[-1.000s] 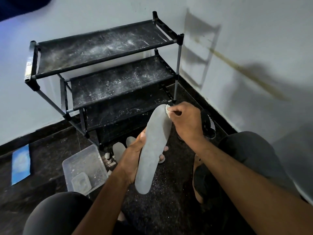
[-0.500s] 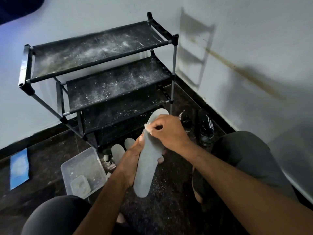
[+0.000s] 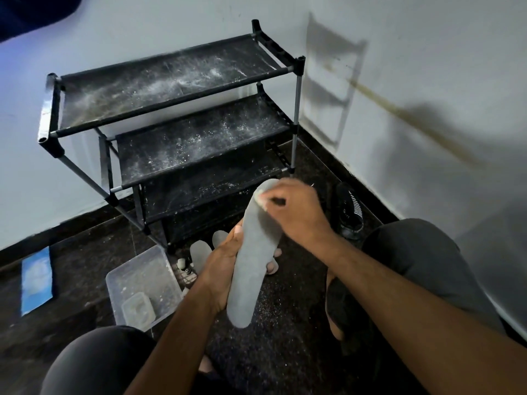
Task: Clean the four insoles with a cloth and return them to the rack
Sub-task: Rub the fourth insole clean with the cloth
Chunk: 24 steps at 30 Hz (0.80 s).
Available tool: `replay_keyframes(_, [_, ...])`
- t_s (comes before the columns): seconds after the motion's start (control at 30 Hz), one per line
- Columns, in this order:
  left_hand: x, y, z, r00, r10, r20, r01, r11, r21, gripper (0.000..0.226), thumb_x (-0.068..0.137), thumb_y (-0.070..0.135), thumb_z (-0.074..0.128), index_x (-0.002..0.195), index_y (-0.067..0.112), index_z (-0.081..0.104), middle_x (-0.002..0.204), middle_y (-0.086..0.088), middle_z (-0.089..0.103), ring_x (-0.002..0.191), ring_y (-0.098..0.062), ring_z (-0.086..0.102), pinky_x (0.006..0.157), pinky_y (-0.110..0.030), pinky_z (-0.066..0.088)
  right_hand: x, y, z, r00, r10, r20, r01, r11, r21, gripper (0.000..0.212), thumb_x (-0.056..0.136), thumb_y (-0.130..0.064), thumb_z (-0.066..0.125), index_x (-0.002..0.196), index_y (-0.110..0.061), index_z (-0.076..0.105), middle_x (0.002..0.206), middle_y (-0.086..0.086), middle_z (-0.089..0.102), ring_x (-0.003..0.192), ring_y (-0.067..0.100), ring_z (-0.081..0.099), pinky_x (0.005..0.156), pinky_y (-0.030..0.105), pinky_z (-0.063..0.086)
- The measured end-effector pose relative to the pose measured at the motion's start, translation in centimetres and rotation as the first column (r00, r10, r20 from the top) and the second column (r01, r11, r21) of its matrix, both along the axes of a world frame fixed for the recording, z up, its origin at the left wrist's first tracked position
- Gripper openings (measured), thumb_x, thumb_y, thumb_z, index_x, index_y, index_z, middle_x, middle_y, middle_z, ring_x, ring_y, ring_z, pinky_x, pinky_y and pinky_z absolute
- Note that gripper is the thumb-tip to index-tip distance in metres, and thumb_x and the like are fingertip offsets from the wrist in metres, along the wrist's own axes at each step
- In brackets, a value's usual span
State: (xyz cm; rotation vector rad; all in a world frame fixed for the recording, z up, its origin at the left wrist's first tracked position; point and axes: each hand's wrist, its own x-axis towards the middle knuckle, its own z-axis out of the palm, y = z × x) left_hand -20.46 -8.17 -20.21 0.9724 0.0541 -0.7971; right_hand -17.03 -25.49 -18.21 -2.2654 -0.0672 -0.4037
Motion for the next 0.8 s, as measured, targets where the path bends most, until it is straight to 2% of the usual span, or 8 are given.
replay_keyframes(0.1, [-0.1,-0.1,-0.2,1.000,0.005,-0.004,-0.004,0.997,0.072,0.035,0.110,0.036,0.039,0.127,0.024,0.068,0.111,-0.028,0.067,0.077,-0.031,0.068,0.066,-0.040,0.059,0.7,-1.5,-0.3,0.960,-0.274,0.060,0.270,0.960,0.074,0.005,0.085,-0.015,0.074,0.086,-0.016,0.078,0.087,-0.001,0.070,0.081,0.013,0.064,0.078,0.036,0.055])
replay_keyframes(0.13, [0.0,0.0,-0.5,1.000,-0.010,0.004,0.009,0.993,0.114,0.038,0.111,0.039,0.037,0.129,0.023,0.066,0.110,-0.029,0.068,0.078,-0.032,0.068,0.068,-0.040,0.060,0.5,-1.3,-0.4,0.968,-0.249,0.037,0.246,0.967,0.058,0.005,0.086,-0.016,0.073,0.086,-0.015,0.078,0.087,-0.001,0.070,0.080,0.013,0.064,0.077,0.036,0.055])
replay_keyframes(0.2, [0.1,-0.1,-0.8,0.999,-0.032,0.012,0.030,0.987,0.159,0.046,0.110,0.042,0.037,0.138,0.013,0.059,0.110,-0.031,0.068,0.079,-0.032,0.066,0.068,-0.038,0.059,-0.2,-0.2,-0.6,0.997,-0.046,-0.054,0.047,0.999,0.024,0.008,0.087,-0.016,0.071,0.086,-0.013,0.078,0.087,-0.001,0.069,0.080,0.011,0.063,0.078,0.036,0.054])
replay_keyframes(0.3, [0.0,-0.3,0.0,1.000,-0.012,0.004,0.012,0.992,0.128,0.045,0.105,0.040,0.042,0.135,0.009,0.057,0.100,-0.027,0.068,0.073,-0.030,0.064,0.064,-0.038,0.058,-1.0,0.9,-0.1,0.979,0.178,-0.101,-0.172,0.983,0.069,0.011,0.087,-0.019,0.072,0.085,-0.011,0.079,0.087,-0.003,0.071,0.079,0.007,0.064,0.077,0.030,0.053])
replay_keyframes(0.47, [-0.1,-0.2,0.2,1.000,-0.010,-0.022,0.012,0.997,0.078,0.035,0.111,0.036,0.036,0.130,0.022,0.063,0.109,-0.027,0.066,0.075,-0.030,0.069,0.061,-0.038,0.060,0.5,-1.2,-0.3,0.978,-0.203,0.041,0.202,0.979,0.011,0.009,0.086,-0.011,0.072,0.093,-0.013,0.077,0.092,-0.002,0.068,0.089,0.013,0.061,0.082,0.035,0.054])
replay_keyframes(0.5, [-0.1,-0.2,0.2,1.000,-0.022,-0.016,0.024,0.995,0.101,0.037,0.111,0.037,0.036,0.132,0.020,0.062,0.110,-0.029,0.066,0.076,-0.030,0.070,0.061,-0.037,0.059,0.4,-1.1,-0.6,0.980,-0.198,0.024,0.198,0.980,-0.020,0.011,0.087,-0.009,0.071,0.094,-0.014,0.077,0.094,-0.003,0.067,0.091,0.012,0.059,0.083,0.035,0.054])
replay_keyframes(0.63, [-0.1,-0.1,-0.3,0.999,-0.034,-0.008,0.035,0.991,0.128,0.048,0.111,0.038,0.035,0.142,0.005,0.052,0.111,-0.035,0.062,0.077,-0.032,0.067,0.064,-0.036,0.059,-0.7,0.4,-1.2,0.991,0.106,-0.076,-0.112,0.990,-0.081,0.019,0.088,-0.001,0.065,0.093,-0.014,0.077,0.098,-0.006,0.065,0.094,0.007,0.060,0.088,0.031,0.053])
replay_keyframes(0.8, [-0.1,-0.1,0.6,0.998,-0.003,-0.064,0.006,0.999,0.041,0.034,0.106,0.029,0.043,0.134,0.016,0.058,0.110,-0.029,0.061,0.072,-0.030,0.069,0.063,-0.040,0.055,0.1,-0.9,0.3,0.996,-0.080,0.033,0.073,0.983,0.169,0.011,0.081,-0.003,0.073,0.083,-0.013,0.078,0.088,-0.003,0.071,0.086,0.008,0.065,0.083,0.028,0.054])
